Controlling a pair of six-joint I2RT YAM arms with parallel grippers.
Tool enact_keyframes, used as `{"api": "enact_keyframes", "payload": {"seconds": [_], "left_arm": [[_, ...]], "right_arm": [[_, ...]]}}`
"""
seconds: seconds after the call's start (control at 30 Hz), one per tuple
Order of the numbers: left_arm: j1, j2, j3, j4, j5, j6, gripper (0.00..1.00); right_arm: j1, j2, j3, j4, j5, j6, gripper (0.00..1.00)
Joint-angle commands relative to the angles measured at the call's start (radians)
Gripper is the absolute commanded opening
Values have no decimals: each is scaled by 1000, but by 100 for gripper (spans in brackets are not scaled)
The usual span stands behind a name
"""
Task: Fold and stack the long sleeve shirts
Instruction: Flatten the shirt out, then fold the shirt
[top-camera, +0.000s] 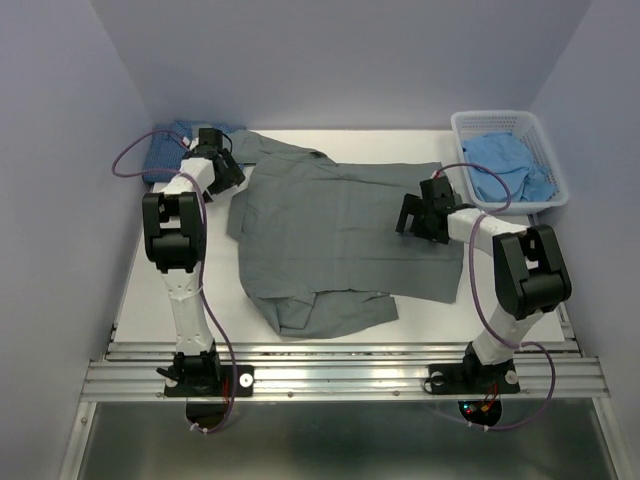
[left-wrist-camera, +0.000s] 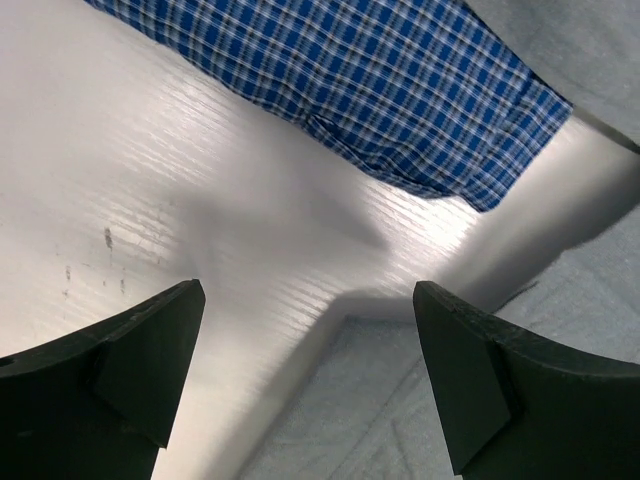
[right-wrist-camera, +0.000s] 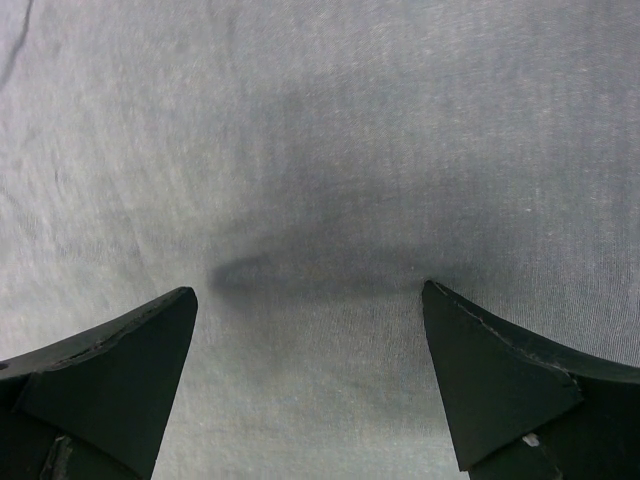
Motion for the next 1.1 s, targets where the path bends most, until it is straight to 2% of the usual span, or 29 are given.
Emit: {"api": "enact_keyframes", "payload": {"seconds": [0.0,0.1,0.23,0.4,0.53,0.67,0.73,0.83,0.87,0.9,1.0,1.07], "left_arm": [[-34,-150,2,23,0,21,99],[-75,-293,-116,41,2,-9,99],[-140,-502,-386,83,35,-64,99],[-204,-803,-637,-21,34,-159,99],[-264,-1022,-888,-104,129,-221,99],[-377,-1271,-1012,-190,280,-313,99],[-431,-1338,-1051,-213,322,-360,99],[-572,-1436,-1119,-219,371,-504,99],[-659,-1467,-1141,-198,382,-547,99],[-702,-1476,-1182,-181,385,-624,99],[-837,-1463,-1223,-99,373,-695,99],[-884,-1412,-1214,-74,329,-721,99]], "right_arm": [[-11,-47,-14,-91,-70,-103,100],[-11,-136,7,-98,-53,-105,100],[-11,-262,-31,-120,-36,-62,100],[-11,-448,-153,-207,37,67,100],[-11,-596,-249,-282,79,139,100],[-11,-682,-301,-365,79,183,100],[-11,-691,-321,-384,66,199,100],[-11,-696,-347,-393,53,231,100],[-11,-697,-365,-394,51,242,100],[-11,-700,-373,-394,50,246,100],[-11,-728,-400,-399,48,265,100],[-11,-751,-411,-399,36,280,100]]}}
